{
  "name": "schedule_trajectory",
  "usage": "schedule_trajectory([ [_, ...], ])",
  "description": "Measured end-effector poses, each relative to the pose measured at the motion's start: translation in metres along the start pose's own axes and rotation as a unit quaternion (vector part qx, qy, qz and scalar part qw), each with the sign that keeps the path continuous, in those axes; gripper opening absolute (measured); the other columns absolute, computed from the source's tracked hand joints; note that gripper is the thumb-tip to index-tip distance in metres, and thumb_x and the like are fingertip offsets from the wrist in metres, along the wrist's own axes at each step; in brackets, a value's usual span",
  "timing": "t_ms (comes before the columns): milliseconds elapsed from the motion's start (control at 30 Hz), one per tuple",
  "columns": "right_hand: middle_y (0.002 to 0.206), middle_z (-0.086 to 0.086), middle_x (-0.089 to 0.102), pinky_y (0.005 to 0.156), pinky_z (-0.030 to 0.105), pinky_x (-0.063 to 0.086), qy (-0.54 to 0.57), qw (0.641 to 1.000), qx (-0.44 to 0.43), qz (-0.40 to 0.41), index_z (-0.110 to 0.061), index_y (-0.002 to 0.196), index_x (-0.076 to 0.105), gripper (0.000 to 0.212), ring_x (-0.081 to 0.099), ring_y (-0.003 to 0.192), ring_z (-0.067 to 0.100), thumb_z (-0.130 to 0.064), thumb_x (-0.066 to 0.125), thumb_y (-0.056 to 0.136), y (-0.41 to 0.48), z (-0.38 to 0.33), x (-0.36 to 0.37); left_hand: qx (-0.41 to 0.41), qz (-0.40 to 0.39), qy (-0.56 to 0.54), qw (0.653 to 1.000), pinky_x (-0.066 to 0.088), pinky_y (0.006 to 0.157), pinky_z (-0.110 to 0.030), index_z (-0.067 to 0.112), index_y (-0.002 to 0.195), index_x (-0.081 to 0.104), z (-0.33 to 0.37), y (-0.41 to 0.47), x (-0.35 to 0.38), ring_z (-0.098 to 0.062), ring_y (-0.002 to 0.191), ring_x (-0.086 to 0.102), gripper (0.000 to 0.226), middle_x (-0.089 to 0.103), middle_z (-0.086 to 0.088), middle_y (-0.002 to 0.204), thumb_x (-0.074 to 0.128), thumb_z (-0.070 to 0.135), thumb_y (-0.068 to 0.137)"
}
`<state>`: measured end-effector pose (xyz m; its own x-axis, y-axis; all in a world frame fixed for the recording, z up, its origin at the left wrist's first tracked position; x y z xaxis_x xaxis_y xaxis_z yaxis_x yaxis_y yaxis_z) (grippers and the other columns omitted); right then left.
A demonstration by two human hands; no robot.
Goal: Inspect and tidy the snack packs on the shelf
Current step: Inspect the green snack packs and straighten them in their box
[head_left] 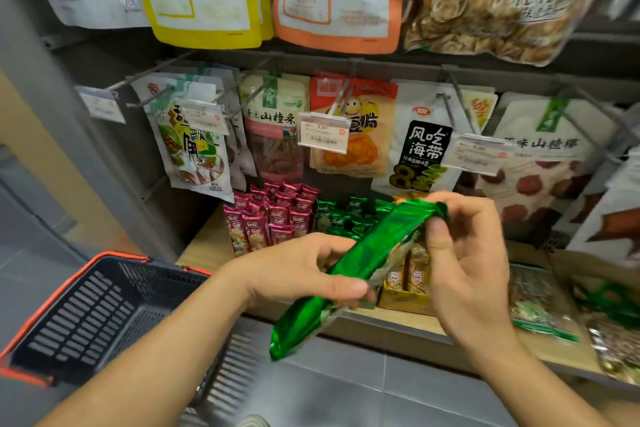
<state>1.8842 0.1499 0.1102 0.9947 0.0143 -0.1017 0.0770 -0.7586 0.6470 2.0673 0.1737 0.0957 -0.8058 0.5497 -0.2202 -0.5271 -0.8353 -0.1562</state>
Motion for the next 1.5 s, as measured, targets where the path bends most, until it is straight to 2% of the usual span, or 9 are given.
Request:
schedule_trajectory([
  [167,0.103,-0.008,0.07,0.077,0.025,0.055,0.163,0.961,0.214,-0.059,-0.019,0.108,0.056,0.013,0.067,0.095,0.006,-0.015,0.049,0.097,-0.01,0.019,0.002,-0.012,0.081,-0.093,0.992,0.045,0.075,-0.021,0.012,0.107,0.065,-0.01,0.008,0.02,-0.006,0.081,0.058,0.025,0.066,0.007,0.09,0.061,0.027,0.087],
  [267,0.128,-0.017,0.061,0.08,0.026,0.056,0.248,0.911,0.314,-0.102,-0.039,0.139,0.04,0.055,0.063,0.114,0.007,-0.046,0.06,0.088,-0.016,0.023,0.005,0.02,0.128,-0.148,0.98,0.052,0.08,-0.028,0.023,0.105,0.068,-0.01,0.015,0.025,-0.01,0.092,0.064,0.025,0.071,0.006,0.096,0.07,0.026,0.081],
  [400,0.144,-0.019,0.047,0.102,0.04,0.046,0.153,0.881,0.393,-0.213,-0.063,0.139,0.02,0.084,0.054,0.122,0.005,-0.089,0.048,0.064,-0.034,0.024,0.018,0.054,0.207,-0.281,0.935,0.058,0.07,-0.04,0.018,0.098,0.07,-0.008,0.023,0.027,-0.024,0.085,0.068,0.024,0.069,-0.009,0.098,0.075,0.017,0.074],
  [533,0.091,-0.002,0.07,0.06,0.033,0.057,0.151,0.883,0.365,-0.256,-0.045,0.132,0.042,0.057,0.067,0.064,0.016,-0.067,0.041,0.08,-0.046,0.02,0.028,0.066,0.262,-0.271,0.924,0.054,0.059,-0.025,0.018,0.085,0.071,-0.008,0.023,0.019,-0.016,0.071,0.068,0.019,0.07,-0.005,0.084,0.077,0.011,0.069],
  [700,0.065,0.011,0.06,0.045,0.027,0.043,0.103,0.89,0.329,-0.298,-0.019,0.095,0.052,0.041,0.052,0.046,0.018,-0.057,0.037,0.089,-0.046,0.018,0.022,0.1,0.339,-0.281,0.892,0.055,0.065,-0.025,0.009,0.093,0.065,-0.003,0.013,-0.009,-0.015,0.074,0.066,0.038,0.069,-0.001,0.08,0.084,0.018,0.062],
  [933,0.06,0.008,0.06,0.042,0.023,0.042,0.106,0.854,0.376,-0.345,-0.013,0.101,0.051,0.057,0.05,0.042,0.018,-0.066,0.041,0.086,-0.045,0.026,0.016,0.066,0.413,-0.234,0.878,0.054,0.061,-0.023,0.015,0.082,0.074,-0.001,0.003,-0.023,-0.015,0.072,0.068,0.031,0.071,-0.004,0.078,0.07,0.044,0.071],
  [1233,0.056,0.002,0.056,0.042,0.025,0.04,0.028,0.88,0.337,-0.333,-0.022,0.086,0.051,0.043,0.05,0.041,0.016,-0.064,0.042,0.085,-0.048,0.026,0.012,0.053,0.421,-0.161,0.891,0.054,0.06,-0.025,0.014,0.08,0.06,-0.004,0.0,-0.028,-0.019,0.071,0.067,0.015,0.067,-0.007,0.079,0.063,0.022,0.092],
  [1367,0.063,-0.009,0.056,0.051,0.03,0.042,-0.101,0.901,0.267,-0.326,-0.03,0.086,0.052,0.044,0.051,0.054,0.008,-0.071,0.034,0.082,-0.045,0.024,0.008,0.026,0.41,-0.051,0.911,0.055,0.062,-0.029,0.008,0.075,0.054,-0.002,0.001,-0.03,-0.018,0.078,0.062,0.026,0.058,-0.011,0.083,0.053,0.021,0.098],
  [1500,0.069,-0.007,0.055,0.054,0.032,0.037,-0.268,0.886,0.187,-0.33,-0.03,0.099,0.045,0.06,0.053,0.062,0.011,-0.078,0.017,0.078,-0.046,0.022,0.002,0.004,0.4,0.137,0.906,0.05,0.061,-0.037,0.014,0.063,0.048,0.002,-0.002,-0.035,-0.009,0.055,0.047,0.036,0.043,0.012,0.054,0.052,0.023,0.098],
])
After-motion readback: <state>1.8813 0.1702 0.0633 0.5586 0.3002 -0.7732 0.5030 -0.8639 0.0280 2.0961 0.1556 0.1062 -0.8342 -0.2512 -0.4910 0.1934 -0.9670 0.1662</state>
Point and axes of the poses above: each hand's wrist, its own y-axis towards the middle knuckle, its own x-axis out of the palm, z = x × y, the point moved 3 cm from there along y, towards the middle knuckle
